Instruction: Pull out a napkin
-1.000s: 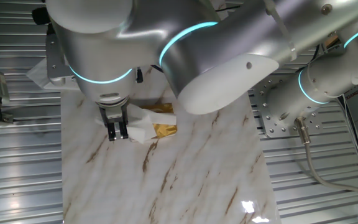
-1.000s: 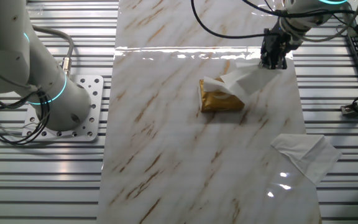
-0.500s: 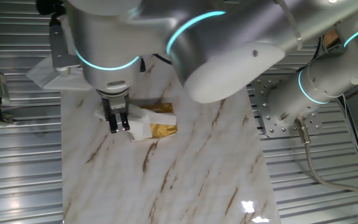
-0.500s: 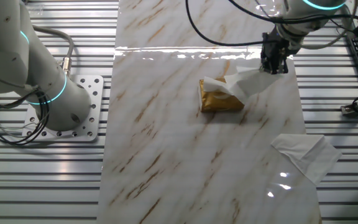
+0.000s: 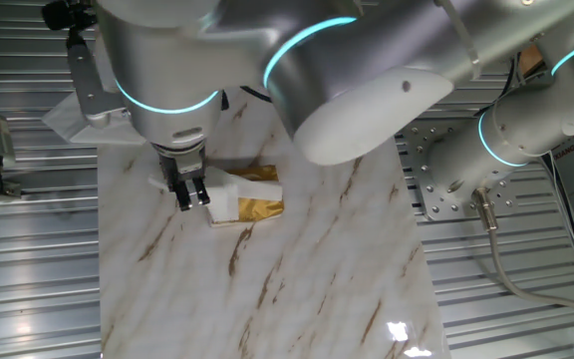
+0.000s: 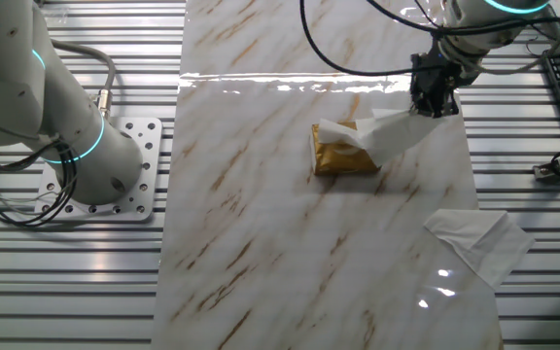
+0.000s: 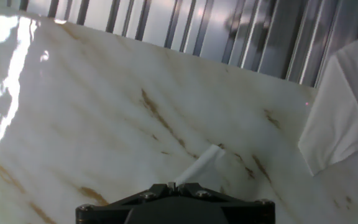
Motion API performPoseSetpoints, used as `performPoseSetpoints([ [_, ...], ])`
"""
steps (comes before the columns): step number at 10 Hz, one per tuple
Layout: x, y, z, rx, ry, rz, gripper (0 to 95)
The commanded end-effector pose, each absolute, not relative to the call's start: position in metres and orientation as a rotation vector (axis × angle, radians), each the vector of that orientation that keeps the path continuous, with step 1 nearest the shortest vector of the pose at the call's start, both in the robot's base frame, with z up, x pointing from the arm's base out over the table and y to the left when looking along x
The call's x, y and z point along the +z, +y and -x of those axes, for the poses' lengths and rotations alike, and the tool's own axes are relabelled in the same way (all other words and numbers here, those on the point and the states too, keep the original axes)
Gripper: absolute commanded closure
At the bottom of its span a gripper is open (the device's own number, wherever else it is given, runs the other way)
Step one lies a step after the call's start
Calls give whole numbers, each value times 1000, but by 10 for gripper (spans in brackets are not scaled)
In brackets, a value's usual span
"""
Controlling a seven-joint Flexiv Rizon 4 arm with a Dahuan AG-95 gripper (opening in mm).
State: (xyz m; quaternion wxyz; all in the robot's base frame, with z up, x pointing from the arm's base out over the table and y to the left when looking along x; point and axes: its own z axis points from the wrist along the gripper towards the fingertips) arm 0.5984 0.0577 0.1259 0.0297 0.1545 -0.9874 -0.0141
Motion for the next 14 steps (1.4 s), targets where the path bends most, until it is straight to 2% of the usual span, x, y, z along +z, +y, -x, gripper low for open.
performPoseSetpoints([
  [1, 127, 52, -602, -39, -3025, -574, 950],
  [14, 136, 34, -606, 17, -2730, -1466, 950],
])
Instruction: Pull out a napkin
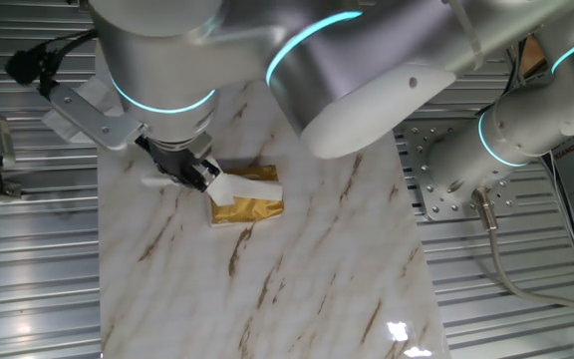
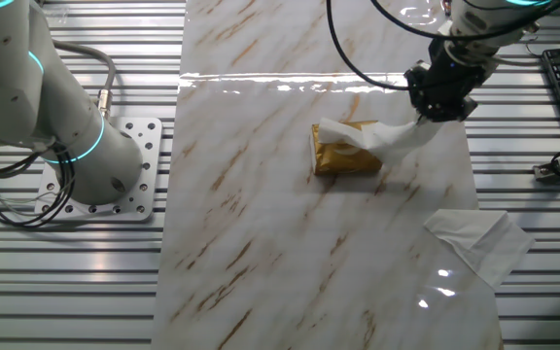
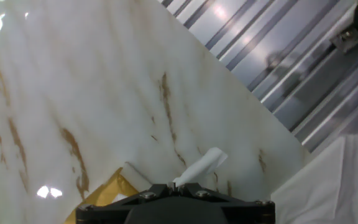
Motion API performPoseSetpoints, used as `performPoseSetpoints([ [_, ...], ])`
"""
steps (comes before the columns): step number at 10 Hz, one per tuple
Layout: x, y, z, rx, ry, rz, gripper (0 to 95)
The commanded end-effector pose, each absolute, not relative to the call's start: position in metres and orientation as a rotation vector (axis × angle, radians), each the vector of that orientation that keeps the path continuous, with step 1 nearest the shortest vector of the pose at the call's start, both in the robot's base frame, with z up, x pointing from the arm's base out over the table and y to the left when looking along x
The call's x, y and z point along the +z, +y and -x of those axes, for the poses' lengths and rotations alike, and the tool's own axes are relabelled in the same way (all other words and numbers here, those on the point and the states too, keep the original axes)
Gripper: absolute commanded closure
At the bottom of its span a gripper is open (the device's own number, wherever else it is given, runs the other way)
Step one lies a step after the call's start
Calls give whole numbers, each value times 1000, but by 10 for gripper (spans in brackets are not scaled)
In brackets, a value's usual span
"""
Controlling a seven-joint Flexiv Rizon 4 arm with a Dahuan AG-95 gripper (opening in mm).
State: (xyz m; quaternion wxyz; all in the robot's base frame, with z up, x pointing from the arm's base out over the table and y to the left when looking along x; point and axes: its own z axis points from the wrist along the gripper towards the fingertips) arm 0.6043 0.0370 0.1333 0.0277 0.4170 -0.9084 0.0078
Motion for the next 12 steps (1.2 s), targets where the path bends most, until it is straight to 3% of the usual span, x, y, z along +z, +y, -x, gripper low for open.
performPoseSetpoints([
  [1, 137, 32, -606, 10, -2699, -1538, 950],
  [8, 146, 29, -607, 45, -2601, -1688, 950],
  [12, 139, 27, -606, -25, -2678, -1624, 950],
])
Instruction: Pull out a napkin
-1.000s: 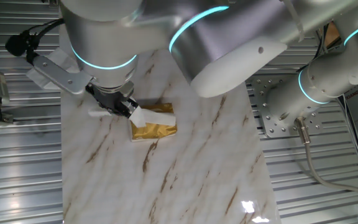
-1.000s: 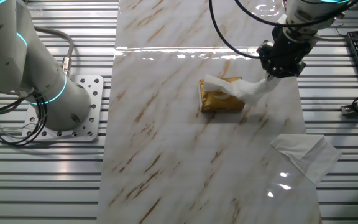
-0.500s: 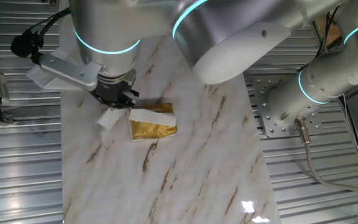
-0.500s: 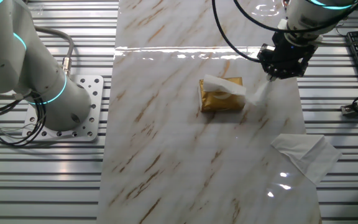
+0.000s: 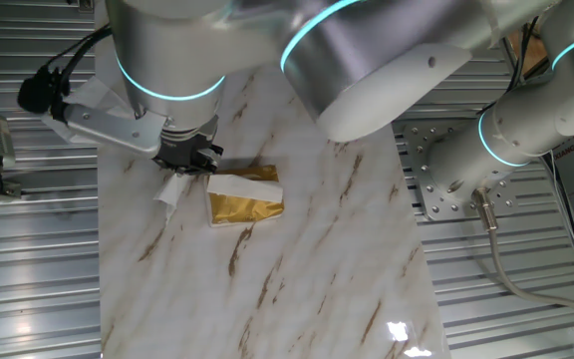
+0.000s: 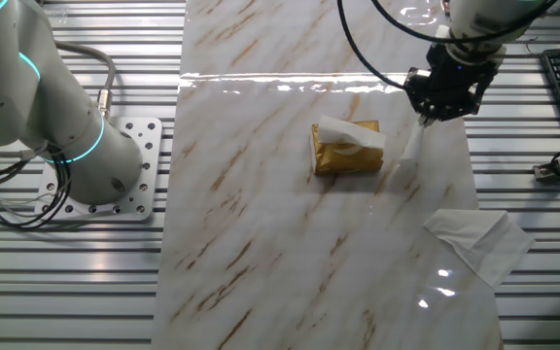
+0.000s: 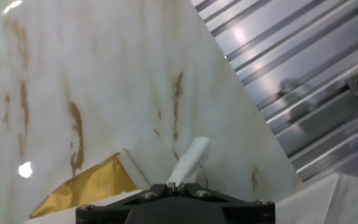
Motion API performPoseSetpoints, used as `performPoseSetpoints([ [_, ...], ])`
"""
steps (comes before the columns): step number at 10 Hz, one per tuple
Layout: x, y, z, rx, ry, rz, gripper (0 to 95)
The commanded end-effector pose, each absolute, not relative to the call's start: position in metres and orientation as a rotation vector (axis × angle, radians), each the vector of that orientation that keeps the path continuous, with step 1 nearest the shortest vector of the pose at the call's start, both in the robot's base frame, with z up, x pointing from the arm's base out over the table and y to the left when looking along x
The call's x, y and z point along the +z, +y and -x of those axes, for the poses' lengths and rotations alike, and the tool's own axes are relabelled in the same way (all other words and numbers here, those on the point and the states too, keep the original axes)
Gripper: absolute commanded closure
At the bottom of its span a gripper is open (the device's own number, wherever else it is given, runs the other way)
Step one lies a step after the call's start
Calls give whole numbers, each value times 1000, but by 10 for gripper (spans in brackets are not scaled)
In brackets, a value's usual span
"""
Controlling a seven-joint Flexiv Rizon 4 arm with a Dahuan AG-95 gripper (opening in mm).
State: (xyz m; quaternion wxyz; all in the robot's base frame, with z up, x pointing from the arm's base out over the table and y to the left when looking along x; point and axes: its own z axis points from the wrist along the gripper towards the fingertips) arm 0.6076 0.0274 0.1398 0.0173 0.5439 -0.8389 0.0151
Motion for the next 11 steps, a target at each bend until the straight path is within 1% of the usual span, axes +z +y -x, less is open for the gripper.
performPoseSetpoints([
  [1, 138, 28, -606, -37, -2700, -1587, 950],
  [6, 135, 28, -606, -89, -2683, -1549, 950],
  [9, 135, 28, -606, -186, -2681, -1513, 950],
  [10, 135, 28, -606, -197, -2669, -1527, 570],
  [11, 135, 28, -606, -201, -2659, -1535, 380],
])
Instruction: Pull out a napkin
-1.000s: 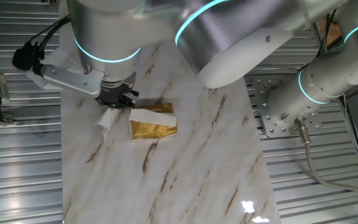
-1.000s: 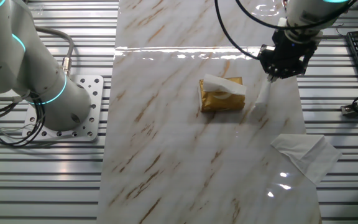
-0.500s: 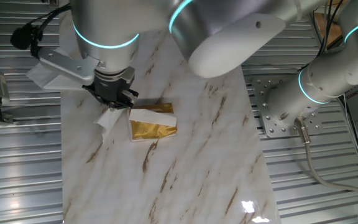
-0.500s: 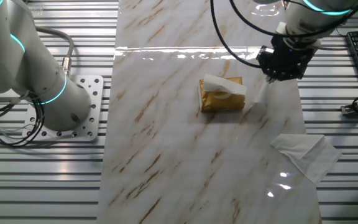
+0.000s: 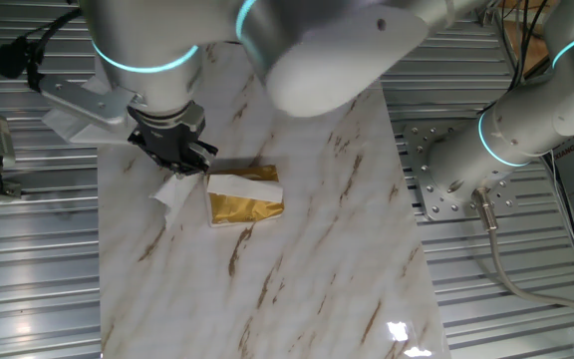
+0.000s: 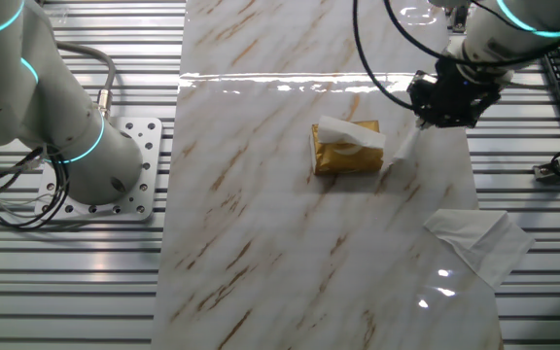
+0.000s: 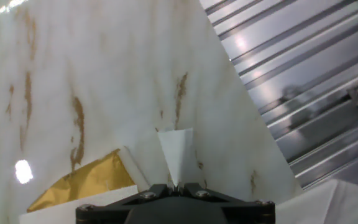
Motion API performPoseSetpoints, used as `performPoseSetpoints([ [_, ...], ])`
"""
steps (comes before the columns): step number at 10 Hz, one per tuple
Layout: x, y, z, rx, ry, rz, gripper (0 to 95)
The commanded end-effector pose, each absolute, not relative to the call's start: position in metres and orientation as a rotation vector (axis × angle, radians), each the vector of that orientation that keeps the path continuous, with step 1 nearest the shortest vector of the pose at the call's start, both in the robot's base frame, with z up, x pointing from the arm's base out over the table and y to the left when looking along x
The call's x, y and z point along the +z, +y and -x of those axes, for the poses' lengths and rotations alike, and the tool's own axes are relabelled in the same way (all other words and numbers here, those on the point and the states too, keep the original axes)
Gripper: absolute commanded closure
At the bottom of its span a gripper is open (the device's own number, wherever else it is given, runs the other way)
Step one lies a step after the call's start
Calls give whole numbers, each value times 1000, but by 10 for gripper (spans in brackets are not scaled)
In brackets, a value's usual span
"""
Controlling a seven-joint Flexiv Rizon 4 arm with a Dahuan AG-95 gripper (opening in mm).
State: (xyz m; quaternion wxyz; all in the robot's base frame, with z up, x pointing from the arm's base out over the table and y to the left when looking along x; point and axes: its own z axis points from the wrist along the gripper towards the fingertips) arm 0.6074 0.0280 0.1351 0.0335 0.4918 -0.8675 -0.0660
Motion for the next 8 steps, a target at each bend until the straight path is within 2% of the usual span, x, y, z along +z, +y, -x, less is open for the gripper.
performPoseSetpoints([
  [1, 135, 28, -606, -204, -2648, -1547, 0],
  [5, 135, 28, -606, -185, -2657, -1523, 0],
  [6, 135, 28, -606, -182, -2666, -1513, 190],
  [7, 135, 29, -606, -178, -2681, -1496, 190],
  [8, 135, 29, -606, -174, -2693, -1475, 760],
])
